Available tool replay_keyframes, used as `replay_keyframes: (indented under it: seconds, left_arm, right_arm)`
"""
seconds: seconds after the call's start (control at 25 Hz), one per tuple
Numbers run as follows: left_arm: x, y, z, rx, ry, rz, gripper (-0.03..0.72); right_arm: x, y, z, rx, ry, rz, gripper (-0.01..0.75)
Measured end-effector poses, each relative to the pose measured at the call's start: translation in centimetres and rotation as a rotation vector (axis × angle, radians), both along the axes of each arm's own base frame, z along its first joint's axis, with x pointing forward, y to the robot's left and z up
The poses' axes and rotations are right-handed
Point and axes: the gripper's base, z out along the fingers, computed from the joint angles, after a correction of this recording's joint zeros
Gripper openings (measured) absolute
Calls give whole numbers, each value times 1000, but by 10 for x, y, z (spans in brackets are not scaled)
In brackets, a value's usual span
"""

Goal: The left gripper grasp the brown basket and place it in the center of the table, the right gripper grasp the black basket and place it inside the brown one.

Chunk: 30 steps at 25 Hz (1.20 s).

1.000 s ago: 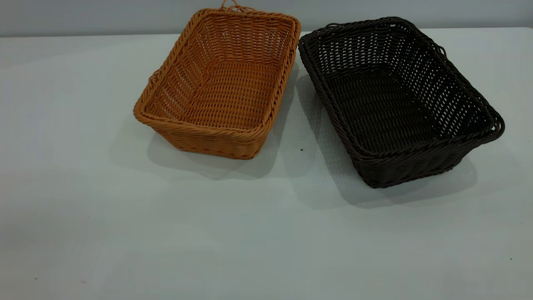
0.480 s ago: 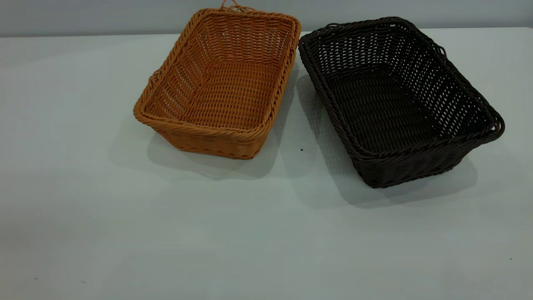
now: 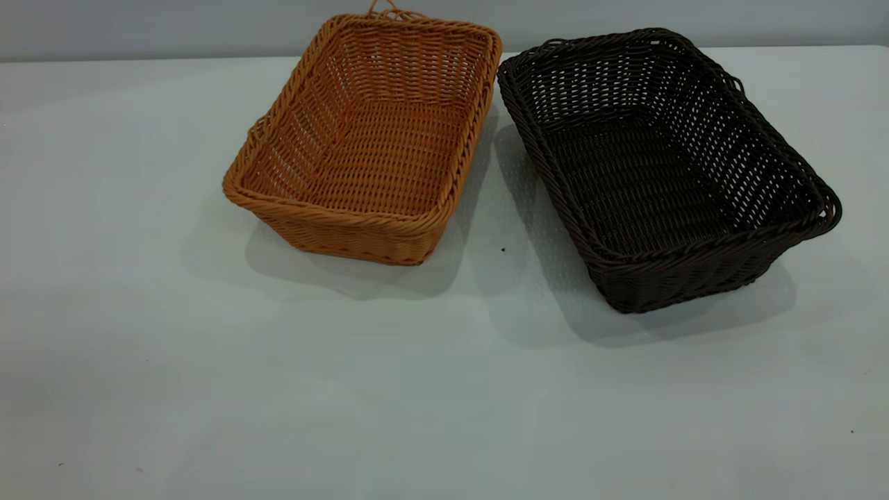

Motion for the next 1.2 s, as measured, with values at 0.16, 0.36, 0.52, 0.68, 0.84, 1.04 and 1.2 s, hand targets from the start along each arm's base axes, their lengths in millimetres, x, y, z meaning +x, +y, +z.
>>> replay_keyframes:
  seconds: [0.16,0.36,0.52,0.68,0.84,1.04,1.2]
  left_arm:
    - [0,0,0,0,0,0,519]
    - [6,0,4,-2,24,2,519]
    - [30,-1,30,-14,56,3,519]
    - [75,-5,49,-38,86,-13,519]
    - [132,-6,52,-27,112,-23,519]
    - [194,-7,42,-4,200,-43,519]
    - [247,-12,29,8,203,-95,519]
  right_arm:
    - [0,0,0,0,0,0,572]
    - [0,0,0,0,0,0,572]
    - [0,0,0,0,0,0,572]
    - [0,0,0,0,0,0,572]
    - [0,0,0,4,-1,3,572]
    - [0,1,0,8,-1,5,572]
    - [0,1,0,13,-2,9,572]
